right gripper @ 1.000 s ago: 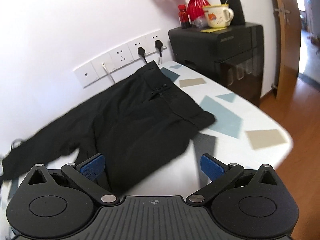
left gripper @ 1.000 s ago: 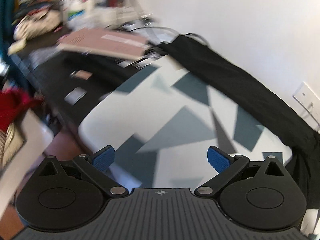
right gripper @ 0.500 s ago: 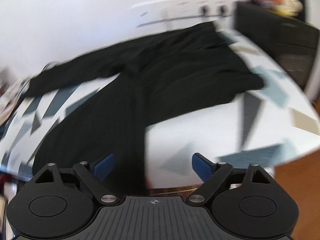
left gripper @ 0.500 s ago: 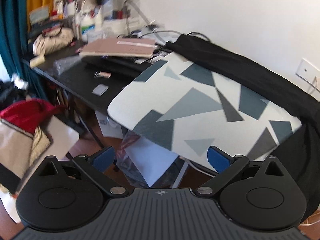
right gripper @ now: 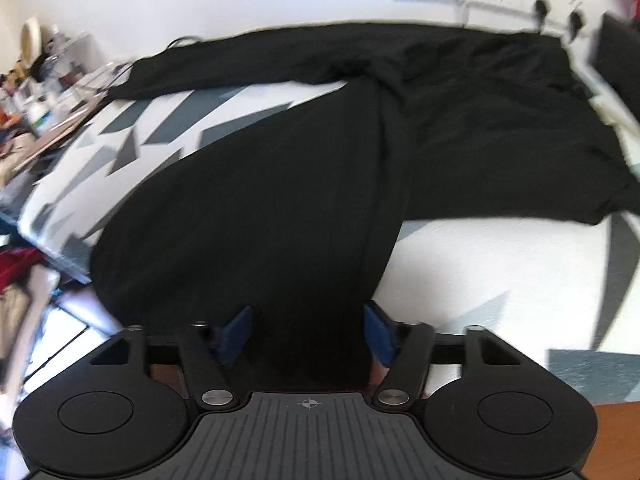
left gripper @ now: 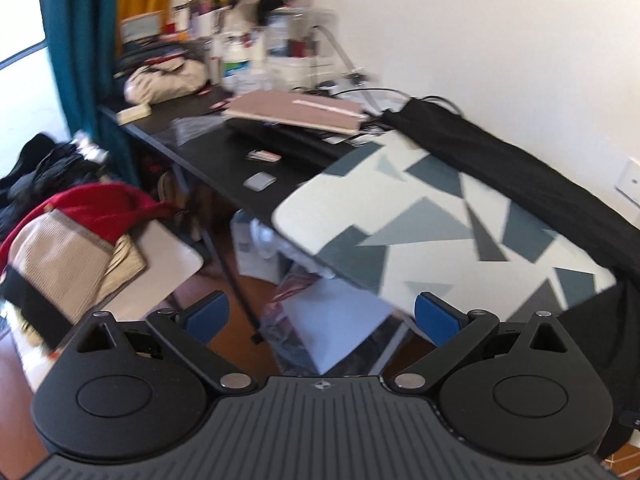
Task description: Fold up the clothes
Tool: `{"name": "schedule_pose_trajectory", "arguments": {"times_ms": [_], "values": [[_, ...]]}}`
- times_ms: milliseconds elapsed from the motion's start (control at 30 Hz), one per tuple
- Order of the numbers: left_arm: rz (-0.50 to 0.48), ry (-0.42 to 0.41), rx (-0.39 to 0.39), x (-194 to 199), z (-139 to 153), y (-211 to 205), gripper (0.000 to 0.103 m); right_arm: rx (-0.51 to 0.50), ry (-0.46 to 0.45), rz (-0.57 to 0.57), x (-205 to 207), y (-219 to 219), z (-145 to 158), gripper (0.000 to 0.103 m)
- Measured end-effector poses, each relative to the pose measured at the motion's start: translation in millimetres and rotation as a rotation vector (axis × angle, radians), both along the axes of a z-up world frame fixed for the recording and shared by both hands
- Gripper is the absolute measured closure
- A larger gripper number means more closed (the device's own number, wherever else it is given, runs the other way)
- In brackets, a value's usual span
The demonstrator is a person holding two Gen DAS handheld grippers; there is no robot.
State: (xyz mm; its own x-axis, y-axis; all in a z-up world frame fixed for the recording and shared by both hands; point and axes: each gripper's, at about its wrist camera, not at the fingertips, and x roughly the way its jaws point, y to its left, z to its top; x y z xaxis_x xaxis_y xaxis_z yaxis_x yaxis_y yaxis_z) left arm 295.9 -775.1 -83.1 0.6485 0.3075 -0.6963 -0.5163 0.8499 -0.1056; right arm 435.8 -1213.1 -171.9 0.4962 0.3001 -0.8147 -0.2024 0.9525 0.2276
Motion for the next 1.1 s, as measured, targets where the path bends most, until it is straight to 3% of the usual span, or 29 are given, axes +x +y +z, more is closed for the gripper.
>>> {"name": "schedule_pose_trajectory", "arguments": {"times_ms": [67,167,333,500,633,733,933,1100], "values": [[0.015,0.000,-0.022,-5,-3,1,0.002,-0.012,0.025,0.011,6,0,3,0.085],[0.008,-0.008,-0.041,-9,-4,-4,0.002,0.072,0.057,0.021,12,-8,15,0.096],[-0.132,-0.051,-0.024,0,7,-40,0.002,0.287,0.062,0.042,21,-24,40,0.097],[-0.392,-0.073,-0.022,23,18,-100,0.002,0.438,0.036,0.105,40,-20,65,0.097],[-0.641,-0.070,0.009,43,15,-159,0.001,0.482,0.008,0.179,60,-4,87,0.098],[-0.766,-0.037,0.063,56,1,-203,0.001,0.481,-0.006,0.217,80,9,98,0.098],[-0.843,0.003,-0.067,80,-15,-257,0.001,0.531,-0.007,0.238,106,9,121,0.098],[-0.750,0.069,-0.146,117,-34,-280,0.001,0.518,-0.006,0.281,119,14,132,0.098]]}}
